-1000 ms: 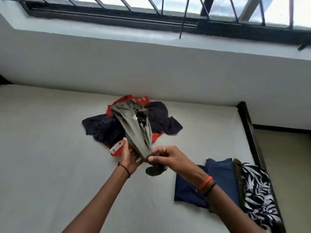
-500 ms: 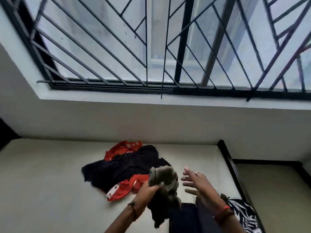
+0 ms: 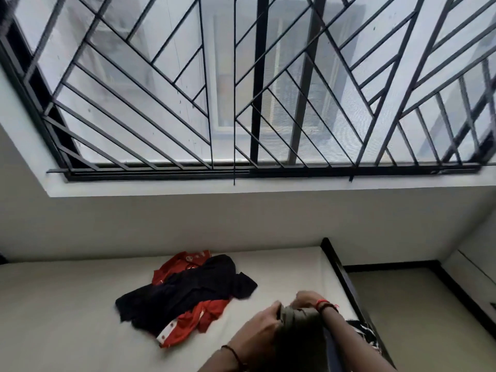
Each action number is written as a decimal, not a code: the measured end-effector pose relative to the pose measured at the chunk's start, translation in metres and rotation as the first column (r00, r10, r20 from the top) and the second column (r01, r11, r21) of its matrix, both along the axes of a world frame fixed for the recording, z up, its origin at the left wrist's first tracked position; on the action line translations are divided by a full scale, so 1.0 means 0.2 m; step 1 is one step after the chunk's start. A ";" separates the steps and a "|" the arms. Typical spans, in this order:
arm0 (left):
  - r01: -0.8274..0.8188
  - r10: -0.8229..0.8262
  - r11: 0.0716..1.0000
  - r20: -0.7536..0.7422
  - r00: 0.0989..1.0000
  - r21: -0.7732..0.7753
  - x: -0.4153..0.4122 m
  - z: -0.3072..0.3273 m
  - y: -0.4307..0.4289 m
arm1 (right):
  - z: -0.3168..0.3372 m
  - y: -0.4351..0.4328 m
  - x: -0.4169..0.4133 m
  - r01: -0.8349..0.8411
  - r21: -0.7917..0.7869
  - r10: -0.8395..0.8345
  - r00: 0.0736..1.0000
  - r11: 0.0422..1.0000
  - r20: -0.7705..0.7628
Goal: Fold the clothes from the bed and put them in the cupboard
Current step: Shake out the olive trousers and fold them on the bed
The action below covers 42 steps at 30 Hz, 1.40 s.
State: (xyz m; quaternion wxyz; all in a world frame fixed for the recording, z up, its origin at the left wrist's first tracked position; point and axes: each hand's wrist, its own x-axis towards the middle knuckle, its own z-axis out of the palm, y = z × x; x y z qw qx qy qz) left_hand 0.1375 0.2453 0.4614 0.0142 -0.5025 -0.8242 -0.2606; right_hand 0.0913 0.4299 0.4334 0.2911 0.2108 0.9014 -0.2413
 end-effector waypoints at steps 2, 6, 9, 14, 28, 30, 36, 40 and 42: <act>-0.017 0.006 0.990 -0.082 0.997 -0.141 -0.02 -0.03 0.00 | 0.02 0.07 0.09 -0.025 0.080 0.021 0.998 0.997 0.057; -0.088 0.036 0.945 -0.168 0.985 -0.314 -0.02 0.09 -0.03 | 0.06 0.14 0.18 0.008 0.047 -0.016 0.987 0.999 0.162; -0.019 -0.012 0.957 -0.105 0.994 -0.289 -0.02 0.11 0.00 | 0.08 0.20 0.21 0.176 -0.167 -0.146 0.973 0.970 0.180; 0.041 -0.084 0.975 -0.194 0.977 -0.220 0.01 0.24 0.03 | -0.03 0.26 0.08 0.382 -0.630 -0.406 0.907 0.676 0.113; 0.063 0.141 0.829 0.318 0.938 -0.555 -0.16 -0.09 -0.10 | 0.76 0.11 -0.04 0.059 -0.993 -0.788 0.604 -0.107 0.120; 0.026 0.205 0.823 0.339 0.918 -0.567 -0.24 -0.11 -0.12 | 0.82 0.09 -0.03 0.021 -0.996 -0.782 0.618 -0.082 0.077; -0.363 0.368 0.925 0.512 0.776 -0.114 -0.42 0.03 -0.12 | 0.88 0.02 -0.01 -0.051 -0.998 -0.732 0.681 -0.021 -0.020; -0.347 0.258 0.936 0.561 0.787 0.057 -0.53 0.12 -0.07 | 0.91 -0.01 -0.02 -0.133 -0.990 -0.658 0.751 -0.056 -0.064; -0.370 0.314 0.929 0.493 0.812 0.018 -0.58 0.14 -0.04 | 0.94 -0.03 0.00 -0.169 -0.983 -0.638 0.766 -0.072 -0.085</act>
